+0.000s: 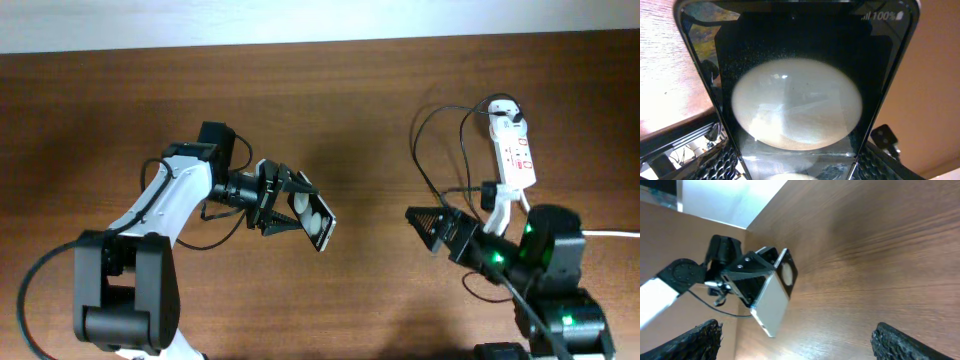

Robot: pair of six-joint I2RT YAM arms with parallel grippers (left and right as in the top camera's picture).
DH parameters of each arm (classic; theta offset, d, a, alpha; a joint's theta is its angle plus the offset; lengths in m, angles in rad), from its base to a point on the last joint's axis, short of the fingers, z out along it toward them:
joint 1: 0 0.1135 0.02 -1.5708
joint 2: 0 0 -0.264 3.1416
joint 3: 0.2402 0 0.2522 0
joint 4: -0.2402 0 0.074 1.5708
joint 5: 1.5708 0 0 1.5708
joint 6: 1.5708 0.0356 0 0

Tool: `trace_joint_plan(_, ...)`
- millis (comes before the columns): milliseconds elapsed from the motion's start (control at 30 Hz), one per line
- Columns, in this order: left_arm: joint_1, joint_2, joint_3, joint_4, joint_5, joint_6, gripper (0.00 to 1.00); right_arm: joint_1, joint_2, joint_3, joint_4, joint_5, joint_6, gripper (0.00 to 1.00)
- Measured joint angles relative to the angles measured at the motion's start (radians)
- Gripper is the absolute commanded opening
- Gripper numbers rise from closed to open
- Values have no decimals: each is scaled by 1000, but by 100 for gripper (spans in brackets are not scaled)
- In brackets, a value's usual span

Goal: Plug charger to phone and switch on socket
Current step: 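Open the right gripper and raise it toward the held phone, then grasp the phone's side edge with the right gripper beside the left gripper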

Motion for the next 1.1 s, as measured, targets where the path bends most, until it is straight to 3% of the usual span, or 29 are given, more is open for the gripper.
trace_joint_plan(200,0,0,0,0,0,0,68,0,55,16,-23,-88,-11,99)
trace_joint_plan(500,0,0,0,0,0,0,69,0,125,34,-26,-4,-90,99)
trace_joint_plan(600,0,0,0,0,0,0,68,10,125,114,-113,61,-100,99)
trace_joint_plan(800,0,0,0,0,1,0,68,177,188,263,-200,259,-116,99)
trace_joint_plan(1100,0,0,0,0,0,0,69,353,328,282,-196,338,-84,99)
